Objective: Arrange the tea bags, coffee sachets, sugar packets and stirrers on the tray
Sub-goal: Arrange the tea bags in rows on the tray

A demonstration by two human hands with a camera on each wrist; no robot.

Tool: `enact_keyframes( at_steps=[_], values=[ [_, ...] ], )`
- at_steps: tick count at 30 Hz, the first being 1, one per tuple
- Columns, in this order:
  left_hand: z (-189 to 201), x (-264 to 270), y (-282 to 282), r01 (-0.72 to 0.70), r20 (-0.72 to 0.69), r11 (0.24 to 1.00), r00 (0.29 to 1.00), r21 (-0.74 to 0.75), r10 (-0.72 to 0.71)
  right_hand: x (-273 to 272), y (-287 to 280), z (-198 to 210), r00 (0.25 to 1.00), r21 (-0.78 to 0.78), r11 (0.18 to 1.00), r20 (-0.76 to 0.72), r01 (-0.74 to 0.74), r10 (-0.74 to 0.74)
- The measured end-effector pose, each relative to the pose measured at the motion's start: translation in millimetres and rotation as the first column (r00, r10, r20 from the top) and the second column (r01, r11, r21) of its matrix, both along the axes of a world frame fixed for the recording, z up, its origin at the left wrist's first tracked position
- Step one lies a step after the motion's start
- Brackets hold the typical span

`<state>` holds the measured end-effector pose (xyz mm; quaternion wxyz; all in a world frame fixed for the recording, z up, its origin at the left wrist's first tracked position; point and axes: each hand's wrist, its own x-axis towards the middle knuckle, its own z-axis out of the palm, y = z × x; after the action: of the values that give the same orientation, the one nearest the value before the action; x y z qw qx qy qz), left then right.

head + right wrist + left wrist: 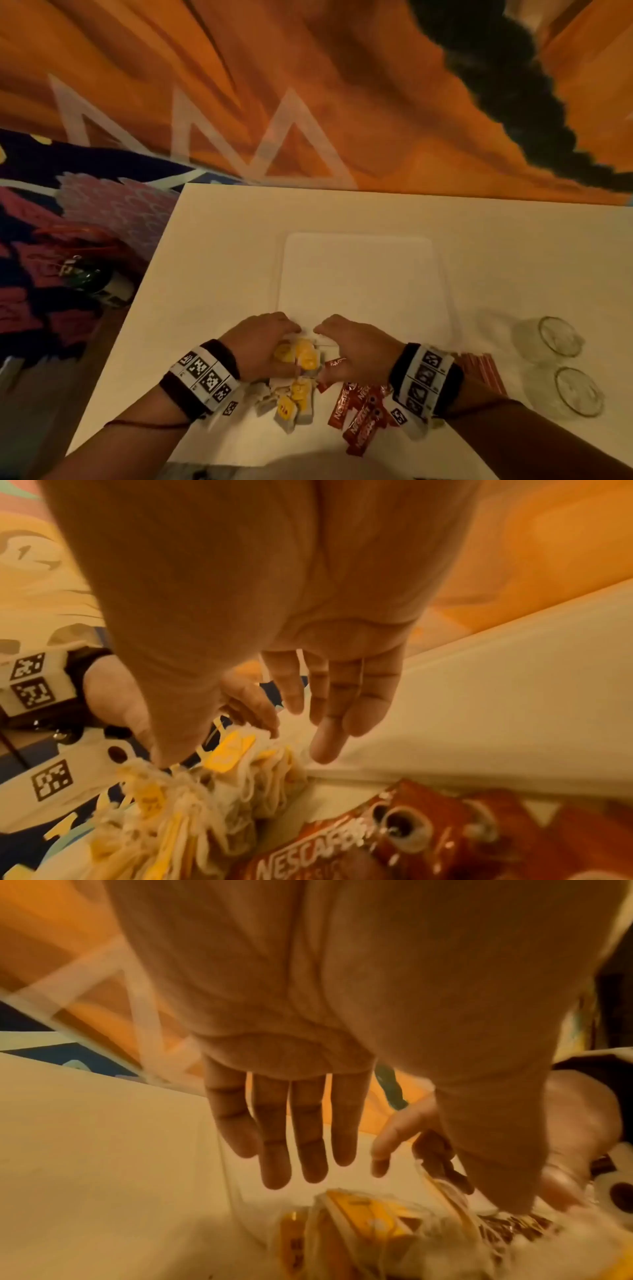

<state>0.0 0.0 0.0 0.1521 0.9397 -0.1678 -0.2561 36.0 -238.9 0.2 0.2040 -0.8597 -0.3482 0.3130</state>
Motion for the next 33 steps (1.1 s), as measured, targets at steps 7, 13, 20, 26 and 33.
enact_keyframes(
  at_steps=[7, 13, 20, 26, 33],
  values=[
    [-12, -6, 8, -0.081, -0.036, 0.996, 0.996, -0.038, 0.079, -5, 29, -21, 1.000, -0.033, 0.999, 0.003, -0.009, 0.009],
    [-19, -10, 17, -0.123, -0.044, 0.976, 0.992, -0.177, 0.117, -11, 37, -23, 0.997, -0.040, 0.996, 0.005, -0.075, 0.076],
    [-19, -11, 20, -0.165, -0.055, 0.942, 0.986, -0.291, 0.155, -19, 38, -20, 1.000, 0.011, 1.000, 0.003, 0.013, -0.013],
    [-14, -6, 26, -0.268, -0.127, 0.842, 0.963, -0.468, 0.236, -14, 32, -8, 0.995, 0.072, 0.992, -0.013, 0.100, -0.099],
    [6, 8, 19, -0.297, -0.253, 0.738, 0.951, -0.606, 0.175, 4, 25, 31, 0.996, 0.163, 0.983, -0.007, 0.088, -0.088]
  ],
)
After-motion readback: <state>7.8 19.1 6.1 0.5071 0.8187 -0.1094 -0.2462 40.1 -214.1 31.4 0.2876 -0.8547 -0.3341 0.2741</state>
